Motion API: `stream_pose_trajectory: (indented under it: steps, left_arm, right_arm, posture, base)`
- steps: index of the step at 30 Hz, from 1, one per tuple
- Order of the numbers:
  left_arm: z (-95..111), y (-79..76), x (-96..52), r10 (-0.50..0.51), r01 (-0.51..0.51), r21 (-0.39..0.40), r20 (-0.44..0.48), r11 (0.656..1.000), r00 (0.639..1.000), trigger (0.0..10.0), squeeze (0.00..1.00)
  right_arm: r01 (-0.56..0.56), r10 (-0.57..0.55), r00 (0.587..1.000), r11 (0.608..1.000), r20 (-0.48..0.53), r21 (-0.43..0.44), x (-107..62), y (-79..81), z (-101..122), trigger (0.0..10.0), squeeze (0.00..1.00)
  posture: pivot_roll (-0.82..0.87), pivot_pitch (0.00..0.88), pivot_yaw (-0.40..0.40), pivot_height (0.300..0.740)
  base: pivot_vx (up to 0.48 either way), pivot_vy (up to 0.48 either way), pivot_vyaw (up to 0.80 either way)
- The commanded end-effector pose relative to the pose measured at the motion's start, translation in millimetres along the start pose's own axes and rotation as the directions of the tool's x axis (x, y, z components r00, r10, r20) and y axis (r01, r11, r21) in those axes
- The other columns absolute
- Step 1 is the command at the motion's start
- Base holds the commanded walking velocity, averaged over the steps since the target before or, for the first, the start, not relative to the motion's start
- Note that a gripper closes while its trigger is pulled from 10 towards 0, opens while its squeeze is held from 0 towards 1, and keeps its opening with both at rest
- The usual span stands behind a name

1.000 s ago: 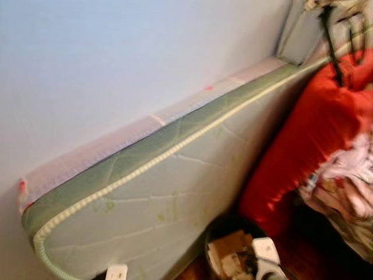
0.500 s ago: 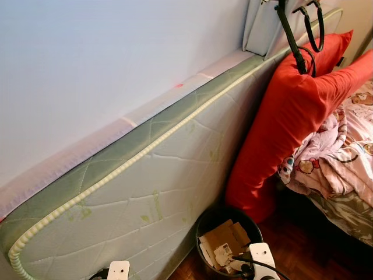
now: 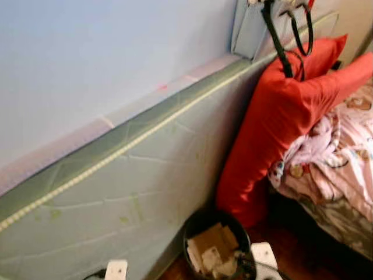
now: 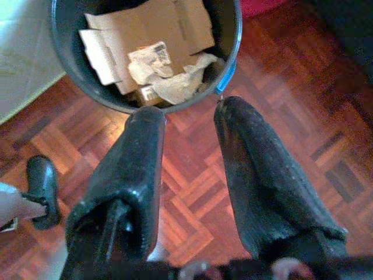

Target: Clean up the room

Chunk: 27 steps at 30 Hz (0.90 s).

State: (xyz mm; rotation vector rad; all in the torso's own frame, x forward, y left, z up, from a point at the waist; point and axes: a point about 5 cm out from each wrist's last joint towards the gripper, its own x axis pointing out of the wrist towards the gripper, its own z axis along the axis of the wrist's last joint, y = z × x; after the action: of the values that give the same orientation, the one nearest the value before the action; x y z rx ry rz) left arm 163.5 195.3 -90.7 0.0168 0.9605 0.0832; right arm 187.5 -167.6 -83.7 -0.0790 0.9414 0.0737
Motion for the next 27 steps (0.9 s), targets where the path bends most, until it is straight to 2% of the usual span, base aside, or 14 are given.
stream_pose_trajectory:
  steps: [1,4,27]
  left_arm:
    - [79.8,13.2,9.5,0.017,-0.019,0.013,0.137,1.0,0.99,10.0,0.0]
    - [79.6,13.2,9.5,0.018,-0.019,0.011,0.136,1.0,0.99,10.0,0.0]
    - [79.4,13.3,9.5,0.019,-0.02,0.004,0.135,1.0,0.991,10.0,0.0]
  right_arm:
    - [0.01,-0.004,0.999,0.983,-0.032,0.181,-15.8,-51.4,-30.5,10.0,0.0]
    - [0.013,-0.008,1.0,0.984,-0.03,0.179,-15.8,-51.8,-30.4,10.0,0.0]
    - [0.013,-0.01,1.0,0.986,-0.02,0.169,-15.7,-51.8,-29.1,10.0,0.0]
  posture:
    - [-0.09,0.0,0.017,0.74]
    - [-0.09,0.0,0.016,0.74]
    - [-0.09,0.0,0.015,0.74]
  base:
    - [0.0,-0.341,-0.74]
    - [0.0,-0.341,-0.64]
    - [0.0,-0.342,0.0]
